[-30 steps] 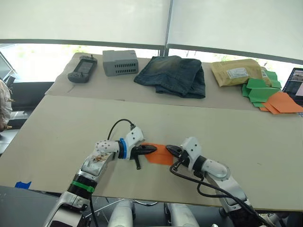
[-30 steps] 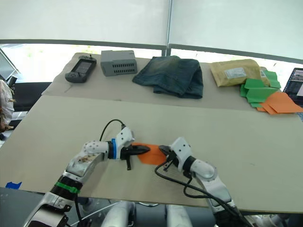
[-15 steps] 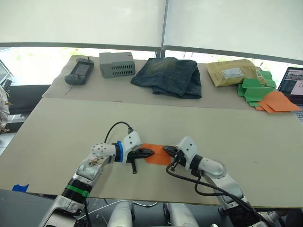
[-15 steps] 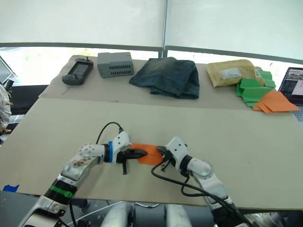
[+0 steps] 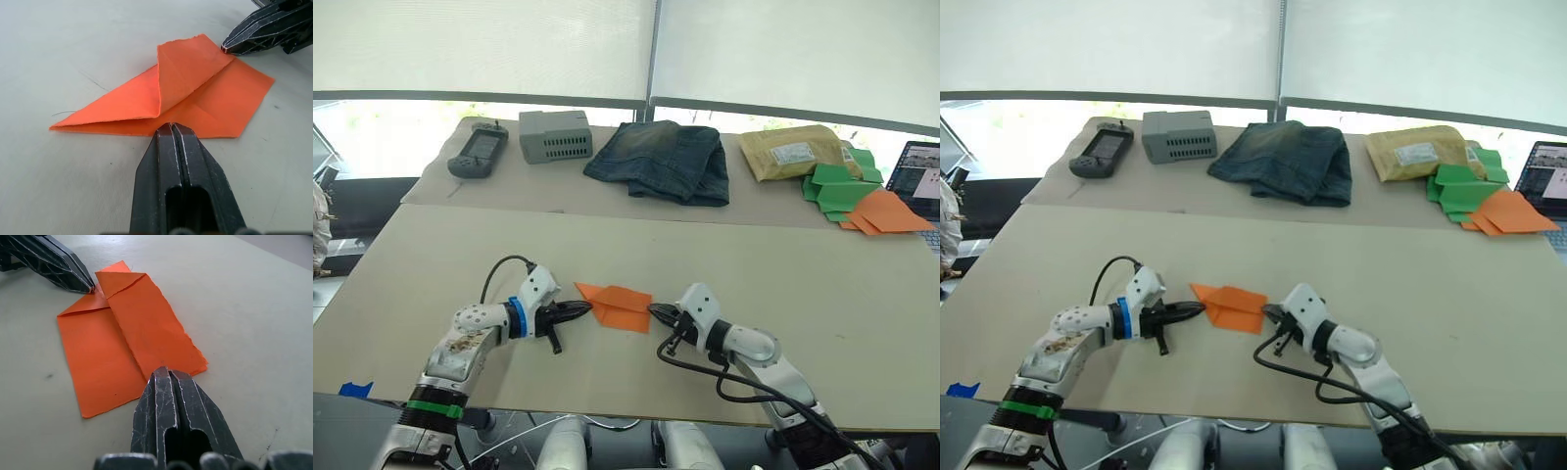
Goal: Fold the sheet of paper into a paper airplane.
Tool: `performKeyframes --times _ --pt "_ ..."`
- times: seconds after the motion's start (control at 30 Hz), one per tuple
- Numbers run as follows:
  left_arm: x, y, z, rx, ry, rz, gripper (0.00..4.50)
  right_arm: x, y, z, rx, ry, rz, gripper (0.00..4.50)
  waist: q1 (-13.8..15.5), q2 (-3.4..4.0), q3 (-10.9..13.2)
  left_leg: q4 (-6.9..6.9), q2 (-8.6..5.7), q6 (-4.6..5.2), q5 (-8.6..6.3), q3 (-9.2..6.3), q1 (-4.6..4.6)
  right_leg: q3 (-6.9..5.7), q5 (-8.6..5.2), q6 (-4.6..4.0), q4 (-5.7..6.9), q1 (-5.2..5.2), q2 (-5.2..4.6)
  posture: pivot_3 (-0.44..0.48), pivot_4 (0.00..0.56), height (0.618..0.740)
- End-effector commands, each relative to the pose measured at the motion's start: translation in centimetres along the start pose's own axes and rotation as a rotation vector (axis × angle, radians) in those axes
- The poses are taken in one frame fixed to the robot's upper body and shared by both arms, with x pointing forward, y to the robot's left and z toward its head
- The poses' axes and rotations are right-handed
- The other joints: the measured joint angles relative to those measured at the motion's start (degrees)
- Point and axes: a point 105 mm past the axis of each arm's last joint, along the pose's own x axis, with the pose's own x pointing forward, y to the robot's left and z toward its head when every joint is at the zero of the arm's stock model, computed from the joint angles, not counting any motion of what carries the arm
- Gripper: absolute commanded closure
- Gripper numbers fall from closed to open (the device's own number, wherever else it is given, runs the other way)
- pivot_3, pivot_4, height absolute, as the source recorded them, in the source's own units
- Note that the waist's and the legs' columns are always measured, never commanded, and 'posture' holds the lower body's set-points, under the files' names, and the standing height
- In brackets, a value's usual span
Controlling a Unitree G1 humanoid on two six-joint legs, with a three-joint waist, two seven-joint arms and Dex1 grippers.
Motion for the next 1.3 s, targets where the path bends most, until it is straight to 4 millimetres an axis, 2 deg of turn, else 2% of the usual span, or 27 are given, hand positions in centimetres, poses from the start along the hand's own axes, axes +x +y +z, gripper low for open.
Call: performKeyframes --times 0.03,0.1,0.17,0.3,0.4,0.53,0.67,0.7,0.73,0.83,0.93,1.07,1.2,1.3 --pt "0.1 -0.5 -1.8 -0.051 0.058 0.005 4.5 -0.1 -0.7 0.2 -0.017 -0.007 -0.022 4.47 -0.02 0.0 0.0 0.0 0.0 0.0 0.0 0.0 0.0 0.0 0.0 0.0 0.0 0.0 0.0 0.0 0.15 0.718" --pt "0.3 -0.7 -1.6 -0.053 0.054 -0.005 4.5 -0.1 -1.0 1.7 -0.069 -0.053 -0.018 4.47 0.02 0.05 0.04 0.0 0.0 -0.01 -0.01 0.01 -0.03 0.0 0.0 0.0 0.0 -0.04 -0.01 0.0 0.15 0.718" --pt "0.2 -0.6 -1.4 -0.057 0.049 -0.002 4.5 0.0 -1.1 2.2 -0.091 -0.064 -0.014 4.47 0.1 0.13 0.08 0.0 -0.02 -0.01 0.0 0.02 -0.1 0.01 0.0 0.0 0.0 -0.11 -0.02 0.0 0.15 0.718" --pt "-1.1 -0.6 -0.6 -0.09 0.013 -0.032 4.5 0.0 -1.6 4.8 -0.113 -0.15 -0.016 4.47 -0.03 0.14 0.09 0.0 -0.04 0.32 0.19 0.07 -0.43 0.0 0.0 0.0 0.02 -0.42 0.01 0.0 0.15 0.718" --pt "-2.0 -1.0 -0.2 -0.105 0.002 -0.06 4.5 -0.5 -2.0 5.8 -0.12 -0.18 -0.009 4.47 -0.24 0.14 0.09 -0.01 -0.01 0.31 0.18 0.16 -0.73 0.02 -0.01 -0.02 0.07 -0.76 0.05 0.0 0.15 0.718" --pt "-3.9 -0.8 1.1 -0.098 -0.015 -0.057 4.5 -1.8 -3.9 7.1 0.007 -0.218 -0.036 4.47 -0.29 0.14 0.19 -0.02 -0.01 0.29 0.16 0.15 -0.92 0.0 -0.03 0.02 0.12 -0.92 0.05 0.0 0.15 0.718" --pt "-5.1 -0.5 2.8 -0.121 -0.044 -0.044 4.5 -2.8 -4.8 6.4 0.308 -0.186 0.015 3.24 0.13 0.03 0.29 0.0 0.01 0.29 0.17 0.14 -0.92 0.0 -0.03 0.01 0.1 -0.9 0.02 0.0 0.15 0.718" --pt "-5.2 -0.5 3.1 -0.142 -0.056 -0.051 3.93 -3.0 -4.6 6.1 0.363 -0.161 0.042 2.84 0.22 0.04 0.3 0.0 0.02 0.29 0.17 0.14 -0.92 0.0 -0.03 0.01 0.1 -0.9 -0.03 0.0 0.15 0.718" --pt "-5.4 -0.6 3.4 -0.157 -0.064 -0.056 3.72 -3.1 -4.5 5.9 0.396 -0.143 0.059 2.56 0.27 0.04 0.3 0.0 0.03 0.29 0.17 0.16 -0.93 0.01 -0.03 0.01 0.1 -0.9 -0.05 0.0 0.15 0.718" --pt "-5.7 -0.6 4.4 -0.128 -0.077 -0.042 2.71 -3.3 -4.2 5.0 0.575 -0.08 0.12 1.52 0.28 0.04 0.32 0.0 0.01 0.29 0.17 0.16 -0.95 0.01 -0.03 0.01 0.04 -0.91 -0.05 0.0 0.15 0.718" --pt "-5.9 -0.4 4.8 -0.111 -0.08 -0.018 1.68 -2.9 -4.2 4.6 0.672 -0.031 0.145 0.51 0.09 0.04 0.33 -0.01 -0.01 0.29 0.16 0.16 -0.96 0.01 -0.03 0.01 0.05 -0.92 -0.01 0.0 0.15 0.718" --pt "-6.1 -0.1 4.7 -0.085 -0.07 0.028 1.68 -1.8 -3.8 4.3 0.773 0.003 0.201 0.51 -0.05 0.04 0.34 -0.01 -0.01 0.29 0.17 0.15 -0.95 0.0 -0.03 0.0 0.07 -0.92 0.07 0.0 0.15 0.718" --pt "-6.2 -0.6 4.4 -0.091 -0.067 0.032 1.68 -0.8 -3.9 4.1 0.842 0.013 0.247 0.51 -0.34 0.04 0.35 -0.01 -0.04 0.29 0.17 0.18 -0.98 0.02 -0.02 0.02 0.05 -0.92 0.05 0.0 0.15 0.718" --pt "-6.4 -0.7 4.0 -0.092 -0.058 0.053 1.68 -0.1 -4.0 4.8 0.87 -0.016 0.292 0.51 -0.41 0.05 0.36 -0.01 -0.04 0.29 0.17 0.16 -1.0 0.01 -0.01 0.04 0.02 -0.92 0.05 0.0 0.15 0.718"
